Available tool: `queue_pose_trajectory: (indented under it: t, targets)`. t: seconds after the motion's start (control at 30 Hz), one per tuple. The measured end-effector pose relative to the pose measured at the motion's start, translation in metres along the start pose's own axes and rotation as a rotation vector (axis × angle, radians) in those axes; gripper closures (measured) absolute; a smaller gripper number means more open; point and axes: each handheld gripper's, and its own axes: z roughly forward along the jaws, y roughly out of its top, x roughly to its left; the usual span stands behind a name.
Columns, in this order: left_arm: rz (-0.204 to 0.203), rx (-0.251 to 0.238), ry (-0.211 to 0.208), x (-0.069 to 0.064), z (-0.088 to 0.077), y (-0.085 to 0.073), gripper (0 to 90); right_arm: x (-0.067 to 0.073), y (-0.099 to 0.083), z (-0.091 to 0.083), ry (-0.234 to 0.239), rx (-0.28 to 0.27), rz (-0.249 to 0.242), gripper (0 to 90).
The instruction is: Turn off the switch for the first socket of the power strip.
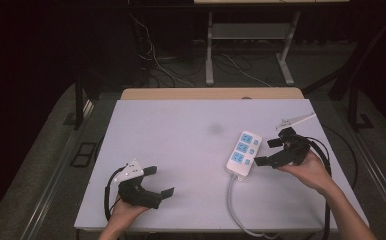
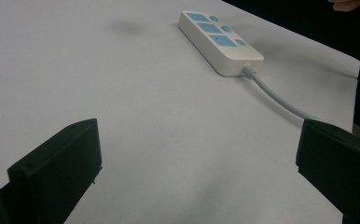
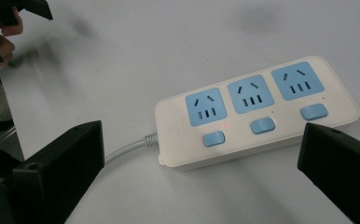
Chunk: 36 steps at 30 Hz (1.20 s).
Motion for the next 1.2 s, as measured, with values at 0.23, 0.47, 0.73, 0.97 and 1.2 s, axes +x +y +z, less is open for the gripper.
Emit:
queue_pose_trajectory:
  t: [0.23,0.47,0.73,0.97,1.2]
  targets:
    - [0.0,0.001,0.0,0.0,0.0,0.0,0.0,-0.003,0.005,0.007,0.003,0.009,0.011,0.2]
    - [-0.003,0.005,-0.001,0.0,0.001,0.0,0.0,-0.005,0.006,0.013,0.004,0.021,0.012,6.3]
    - [-0.005,0.003,-0.004,0.0,0.001,0.0,0.0,-0.007,0.007,0.018,0.031,0.045,-0.008,26.8]
    - [-0.001,0.003,-0.002,0.0,0.001,0.0,0.0,-0.007,0.008,0.024,0.033,0.055,-0.019,47.6]
    - [-0.001,0.001,-0.006,0.0,0.001,0.0,0.0,-0.009,0.009,0.031,0.028,0.065,-0.028,73.8]
